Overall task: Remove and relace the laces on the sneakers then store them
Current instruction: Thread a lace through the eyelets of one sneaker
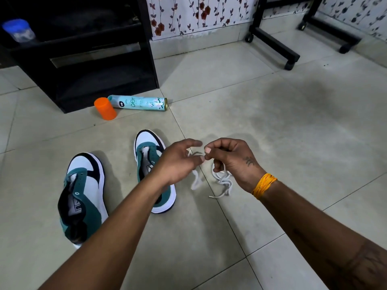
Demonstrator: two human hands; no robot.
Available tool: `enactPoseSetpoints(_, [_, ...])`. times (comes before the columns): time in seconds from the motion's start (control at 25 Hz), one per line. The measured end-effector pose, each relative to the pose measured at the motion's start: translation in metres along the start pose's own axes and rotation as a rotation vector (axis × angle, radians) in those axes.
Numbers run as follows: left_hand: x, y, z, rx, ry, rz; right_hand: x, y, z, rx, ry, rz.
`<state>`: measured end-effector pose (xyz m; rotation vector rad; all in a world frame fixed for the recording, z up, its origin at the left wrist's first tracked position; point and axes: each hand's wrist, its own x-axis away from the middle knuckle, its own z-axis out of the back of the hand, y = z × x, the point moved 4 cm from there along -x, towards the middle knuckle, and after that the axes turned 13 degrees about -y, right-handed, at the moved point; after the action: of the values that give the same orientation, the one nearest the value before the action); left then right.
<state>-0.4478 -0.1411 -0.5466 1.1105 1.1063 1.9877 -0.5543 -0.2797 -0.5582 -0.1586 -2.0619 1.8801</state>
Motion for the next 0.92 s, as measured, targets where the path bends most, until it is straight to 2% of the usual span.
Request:
enactPoseSetpoints(0.04, [-0.001, 0.001, -0.005, 0.040, -0.029, -0.019, -0.001, -0.001, -0.003, -0.003, -0.011, 0.005])
enactPoseSetpoints(0.12, [-0.004, -0.004, 0.008, -0.001, 0.130, 0.028, -0.001, -0.001, -0.001, -0.003, 0.009, 0.005])
enactPoseSetpoints(0.2, [0.000, -0.011, 0.031, -0.404, 0.365, 0.164, 0.000, 0.001, 0.008, 0.000, 0.059, -0.005])
enactPoseSetpoints(0.24, [0.006, -0.013, 0.038, -0.632, 0.444, 0.225, 0.002, 0.003, 0.011, 0.002, 0.079, -0.010])
enactPoseSetpoints(0.28, [0.011, -0.015, 0.041, -0.738, 0.479, 0.233, 0.003, 0.004, 0.013, 0.007, 0.089, -0.017])
enactPoseSetpoints(0.32, [0.013, -0.013, 0.038, -0.727, 0.446, 0.197, 0.004, 0.005, 0.013, 0.012, 0.089, -0.021])
enactPoseSetpoints(0.44, [0.006, -0.002, 0.001, -0.327, 0.071, -0.010, 0.003, 0.004, 0.002, 0.012, 0.026, -0.016])
enactPoseSetpoints(0.48, [0.005, 0.001, -0.009, -0.243, 0.011, -0.050, 0.001, 0.003, -0.003, 0.013, 0.006, -0.009])
enactPoseSetpoints(0.56, [-0.001, -0.002, -0.006, -0.224, 0.124, -0.018, 0.000, 0.002, -0.004, 0.019, 0.012, -0.003])
enactPoseSetpoints(0.64, [0.002, -0.010, 0.017, -0.451, 0.333, 0.122, 0.000, 0.003, 0.004, 0.007, 0.056, -0.010])
enactPoseSetpoints(0.72, [0.008, -0.016, 0.034, -0.686, 0.418, 0.228, 0.003, 0.006, 0.014, 0.006, 0.093, -0.022])
enactPoseSetpoints(0.8, [0.007, -0.015, 0.033, -0.575, 0.316, 0.166, 0.004, 0.008, 0.014, 0.006, 0.086, -0.026])
enactPoseSetpoints(0.92, [-0.001, -0.003, 0.001, -0.225, -0.003, 0.002, 0.000, 0.005, -0.003, -0.017, 0.007, -0.002])
